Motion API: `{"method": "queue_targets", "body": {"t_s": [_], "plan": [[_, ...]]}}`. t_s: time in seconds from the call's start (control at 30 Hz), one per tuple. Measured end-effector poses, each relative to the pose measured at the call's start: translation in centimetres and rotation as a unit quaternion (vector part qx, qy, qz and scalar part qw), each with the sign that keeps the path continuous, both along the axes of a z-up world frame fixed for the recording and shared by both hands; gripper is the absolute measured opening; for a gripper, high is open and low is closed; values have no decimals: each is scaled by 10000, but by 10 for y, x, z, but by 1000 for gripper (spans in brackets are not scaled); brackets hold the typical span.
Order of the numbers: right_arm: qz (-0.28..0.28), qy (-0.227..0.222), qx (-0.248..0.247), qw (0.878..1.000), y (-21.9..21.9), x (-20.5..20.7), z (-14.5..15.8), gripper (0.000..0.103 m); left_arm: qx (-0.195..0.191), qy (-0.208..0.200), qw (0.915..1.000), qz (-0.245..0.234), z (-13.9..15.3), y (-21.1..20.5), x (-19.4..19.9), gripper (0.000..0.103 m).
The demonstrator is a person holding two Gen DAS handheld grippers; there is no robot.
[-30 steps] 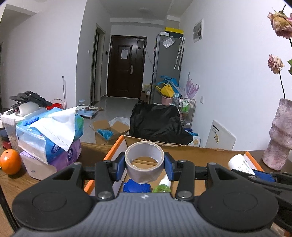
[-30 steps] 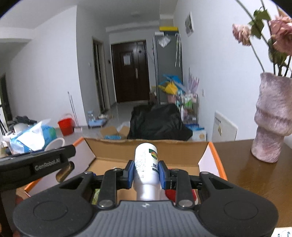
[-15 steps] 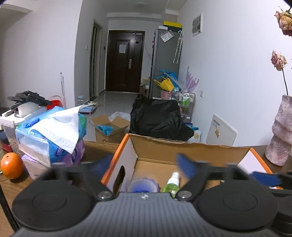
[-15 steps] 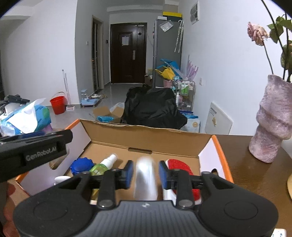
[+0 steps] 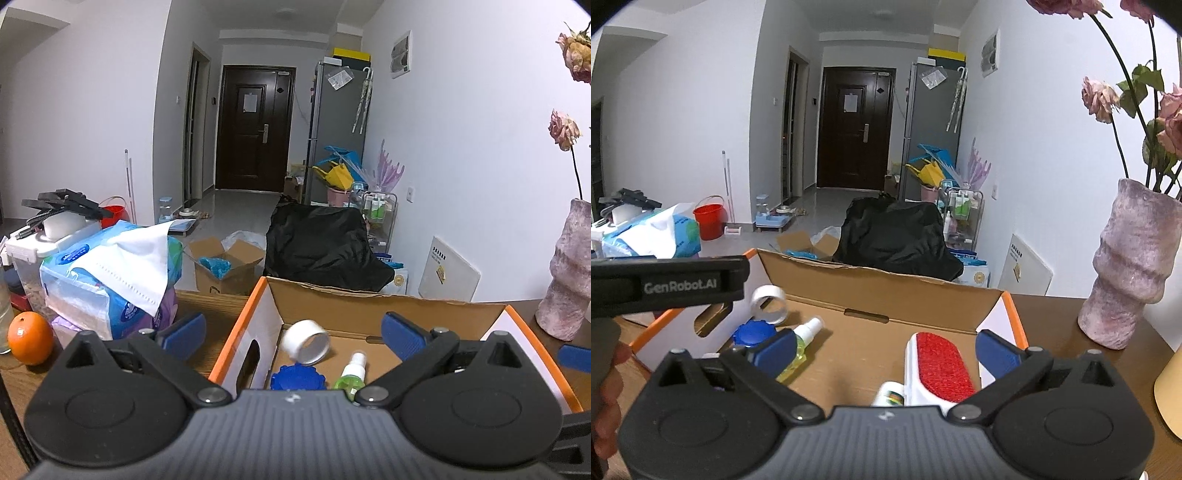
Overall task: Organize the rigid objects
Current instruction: 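Open the left tool to drop the tape roll while the right tool releases the tube, then withdraw both open tools from the box back over the table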
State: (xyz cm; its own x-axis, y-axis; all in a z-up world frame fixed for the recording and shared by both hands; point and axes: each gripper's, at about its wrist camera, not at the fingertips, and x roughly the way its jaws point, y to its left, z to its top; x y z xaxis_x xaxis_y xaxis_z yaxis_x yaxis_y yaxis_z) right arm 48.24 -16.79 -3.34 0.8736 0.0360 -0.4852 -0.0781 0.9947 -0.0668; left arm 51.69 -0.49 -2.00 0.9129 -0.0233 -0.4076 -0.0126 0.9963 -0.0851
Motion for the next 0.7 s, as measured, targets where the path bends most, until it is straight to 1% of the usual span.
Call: {"method": "queue_targets", "body": {"t_s": [0.17,0.33,0.5,0.7], "plan": [[2,-76,26,10000,-5,-3,2,103,-33,-2,10000,34,2,0,-3,103],[-18,-194,82,9998,-13,-17,8,103,-47,-71,9999,78,7,-2,-11,103],[-85,-295,94,9995,-26,-34,13,103,52,-233,9997,45,13,-6,-29,103],[-178,-366,119,9991,-47,-60,14,103,71,-429,9991,-7,20,-10,-57,103]]}}
